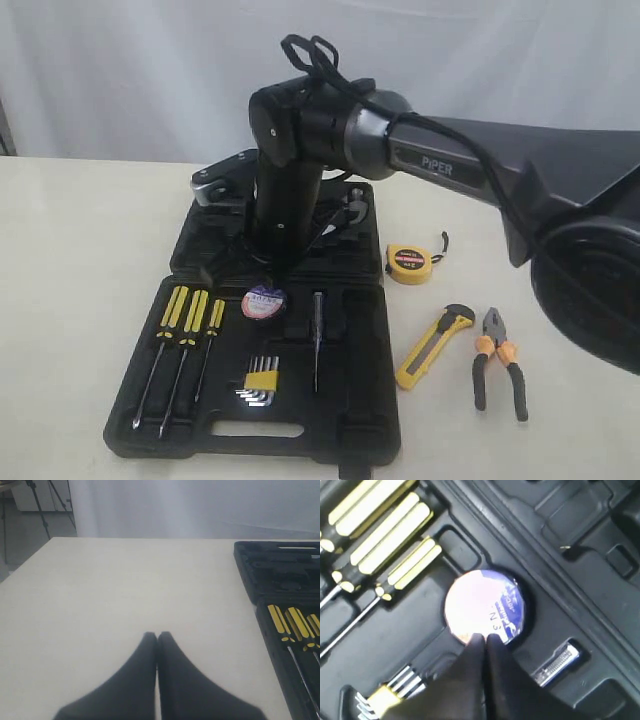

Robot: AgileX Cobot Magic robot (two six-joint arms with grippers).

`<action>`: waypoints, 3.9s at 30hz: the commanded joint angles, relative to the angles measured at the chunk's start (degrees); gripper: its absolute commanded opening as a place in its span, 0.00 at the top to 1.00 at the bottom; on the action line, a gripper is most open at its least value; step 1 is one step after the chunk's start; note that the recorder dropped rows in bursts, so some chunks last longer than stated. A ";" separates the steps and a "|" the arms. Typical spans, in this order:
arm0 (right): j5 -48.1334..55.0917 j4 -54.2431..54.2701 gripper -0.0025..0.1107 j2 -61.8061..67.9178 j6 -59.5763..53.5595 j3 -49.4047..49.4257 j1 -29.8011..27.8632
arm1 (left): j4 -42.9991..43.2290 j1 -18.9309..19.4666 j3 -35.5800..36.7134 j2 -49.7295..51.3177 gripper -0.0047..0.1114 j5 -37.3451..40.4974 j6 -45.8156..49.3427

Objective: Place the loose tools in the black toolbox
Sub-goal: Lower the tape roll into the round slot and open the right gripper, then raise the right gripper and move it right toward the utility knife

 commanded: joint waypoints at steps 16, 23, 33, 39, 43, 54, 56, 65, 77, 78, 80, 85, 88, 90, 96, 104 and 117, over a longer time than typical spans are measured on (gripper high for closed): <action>-4.28 -0.47 0.98 4.46 -0.46 -0.03 -0.20 | -0.58 -0.27 0.15 -0.07 0.96 -0.45 -0.24; -4.46 -0.96 0.98 4.35 -0.78 -0.03 -0.33 | -0.58 -0.27 0.15 -0.07 0.96 -0.45 -0.24; -7.53 -1.93 0.98 3.09 -0.85 -0.03 -0.33 | -0.58 -0.27 0.15 -0.07 0.96 -0.45 -0.24; -8.05 -3.00 0.98 4.59 -0.85 -0.03 -0.33 | -0.58 -0.27 0.15 -0.07 0.96 -0.45 -0.24; -8.06 -3.15 0.98 6.38 -0.85 -0.03 -0.33 | -0.58 -0.27 0.15 -0.07 0.96 -0.45 -0.24; -5.58 -3.15 0.98 3.72 -0.85 -0.03 -0.33 | -0.58 -0.27 0.15 -0.07 0.96 -0.45 -0.24; -4.18 -3.15 0.98 2.49 -0.85 -0.03 -0.33 | -0.58 -0.27 0.15 -0.07 0.96 -0.45 -0.24; -2.51 2.27 0.98 5.54 -3.64 -0.03 -0.33 | -0.58 -0.27 0.15 -0.07 0.96 -0.45 -0.24; -4.91 1.39 0.98 5.82 -3.64 -0.03 -0.33 | -0.58 -0.27 0.15 -0.07 0.96 -0.45 -0.24; -5.33 1.39 0.98 5.53 -3.64 -0.03 -0.33 | -0.58 -0.27 0.15 -0.07 0.96 -0.45 -0.24; -5.61 1.39 0.98 4.98 -3.64 -0.03 -0.33 | -0.58 -0.27 0.15 -0.07 0.96 -0.45 -0.24; -6.13 1.39 0.98 4.44 -3.64 -0.03 -0.33 | -0.58 -0.27 0.15 -0.07 0.96 -0.45 -0.24; -7.06 1.39 0.98 4.94 -3.48 -0.03 -0.33 | -0.58 -0.27 0.15 -0.07 0.96 -0.45 -0.24; -7.09 1.39 0.98 5.62 -3.37 -0.03 -0.33 | -0.58 -0.27 0.15 -0.07 0.96 -0.45 -0.24; -6.72 1.51 0.98 5.89 -3.37 -0.03 -0.33 | -0.58 -0.27 0.15 -0.07 0.96 -0.45 -0.24; -2.11 1.51 0.98 0.56 -3.37 -0.03 -0.33 | -0.58 -0.27 0.15 -0.07 0.96 -0.45 -0.24; 7.03 -3.87 0.98 -15.12 -2.96 3.87 -0.33 | -0.58 -0.27 0.15 -0.07 0.96 -0.45 -0.24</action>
